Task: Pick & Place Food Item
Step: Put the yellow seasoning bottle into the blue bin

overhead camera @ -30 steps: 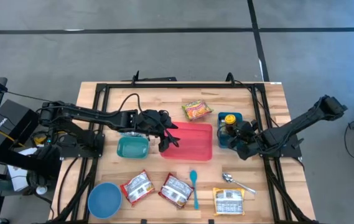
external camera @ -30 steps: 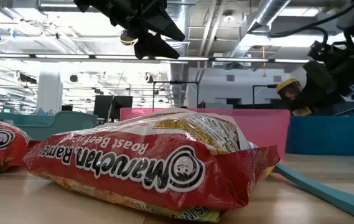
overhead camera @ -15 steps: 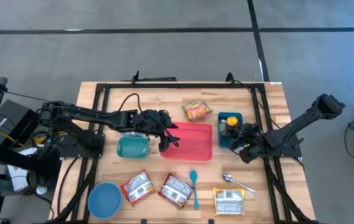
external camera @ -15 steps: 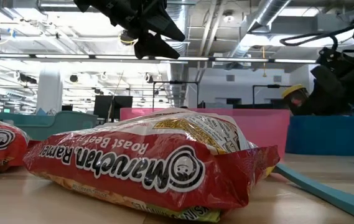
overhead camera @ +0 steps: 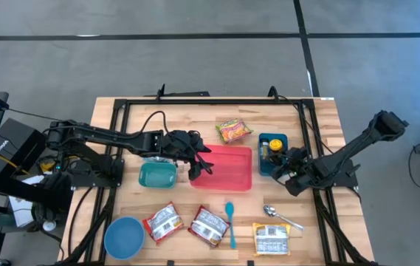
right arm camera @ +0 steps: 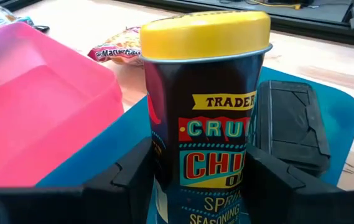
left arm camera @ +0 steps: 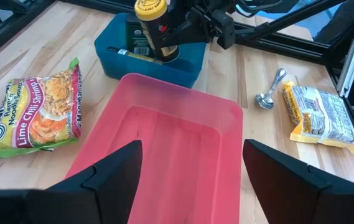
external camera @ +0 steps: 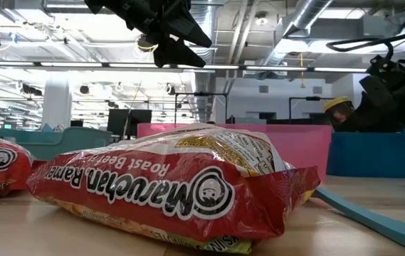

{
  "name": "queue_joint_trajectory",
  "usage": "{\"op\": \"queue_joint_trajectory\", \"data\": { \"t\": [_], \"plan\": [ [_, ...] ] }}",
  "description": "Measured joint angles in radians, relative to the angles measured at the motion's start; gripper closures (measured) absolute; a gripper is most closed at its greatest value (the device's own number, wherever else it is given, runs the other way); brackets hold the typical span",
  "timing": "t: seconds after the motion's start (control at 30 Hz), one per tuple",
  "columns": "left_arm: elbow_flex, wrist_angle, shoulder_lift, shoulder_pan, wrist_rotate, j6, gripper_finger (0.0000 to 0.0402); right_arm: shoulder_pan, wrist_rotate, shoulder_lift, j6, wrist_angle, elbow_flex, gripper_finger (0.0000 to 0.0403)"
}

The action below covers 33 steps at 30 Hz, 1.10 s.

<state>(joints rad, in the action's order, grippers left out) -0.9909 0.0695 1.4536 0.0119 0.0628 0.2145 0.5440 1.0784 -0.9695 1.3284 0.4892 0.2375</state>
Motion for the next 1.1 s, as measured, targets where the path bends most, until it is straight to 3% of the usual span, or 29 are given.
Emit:
{"op": "queue_joint_trajectory", "data": {
  "t": [1.1],
  "plan": [
    [0.000, 0.000, 0.000, 0.000, 0.000, 0.000, 0.0128, -0.001, -0.006, 0.000, -0.055, 0.003, 0.000, 0.0174]
  ]
}}
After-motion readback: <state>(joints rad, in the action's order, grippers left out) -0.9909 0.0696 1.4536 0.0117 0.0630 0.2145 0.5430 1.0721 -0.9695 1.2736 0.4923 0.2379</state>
